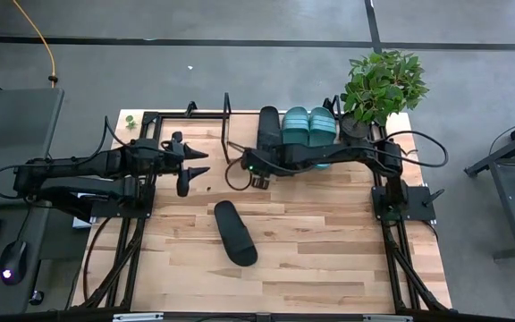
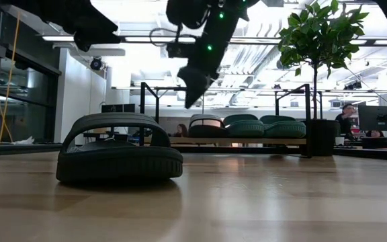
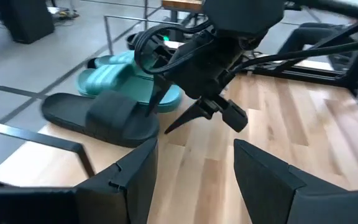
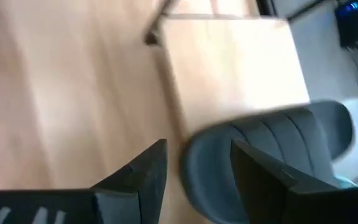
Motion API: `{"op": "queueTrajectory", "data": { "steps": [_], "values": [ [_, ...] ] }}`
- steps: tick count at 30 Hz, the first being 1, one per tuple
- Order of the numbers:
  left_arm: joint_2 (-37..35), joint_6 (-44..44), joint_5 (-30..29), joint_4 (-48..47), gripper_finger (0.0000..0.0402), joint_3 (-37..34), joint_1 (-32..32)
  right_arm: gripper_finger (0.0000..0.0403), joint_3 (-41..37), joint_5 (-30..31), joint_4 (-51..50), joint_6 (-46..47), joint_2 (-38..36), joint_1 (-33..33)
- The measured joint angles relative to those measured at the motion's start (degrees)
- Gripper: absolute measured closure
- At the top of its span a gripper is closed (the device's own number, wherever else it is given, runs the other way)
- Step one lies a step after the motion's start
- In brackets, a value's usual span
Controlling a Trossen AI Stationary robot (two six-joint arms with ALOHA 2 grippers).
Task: Pick and place slides into the shelf
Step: Put the black slide on the shelf
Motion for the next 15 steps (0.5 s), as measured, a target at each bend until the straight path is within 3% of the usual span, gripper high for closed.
{"op": "queueTrajectory", "data": {
  "steps": [11, 15],
  "values": [
    [0.0, -4.6, 5.94, -1.47, 0.0208, 0.0, 0.0, 0.0237, 0.02, -0.8, 2.92, 1.5, 0.01, 4.82],
    [0.0, -7.05, 7.6, -4.39, 0.0208, 0.0, 0.0, 0.0238, 0.04, -4.58, 3.17, 5.0, 0.02, 5.99]
  ]
}}
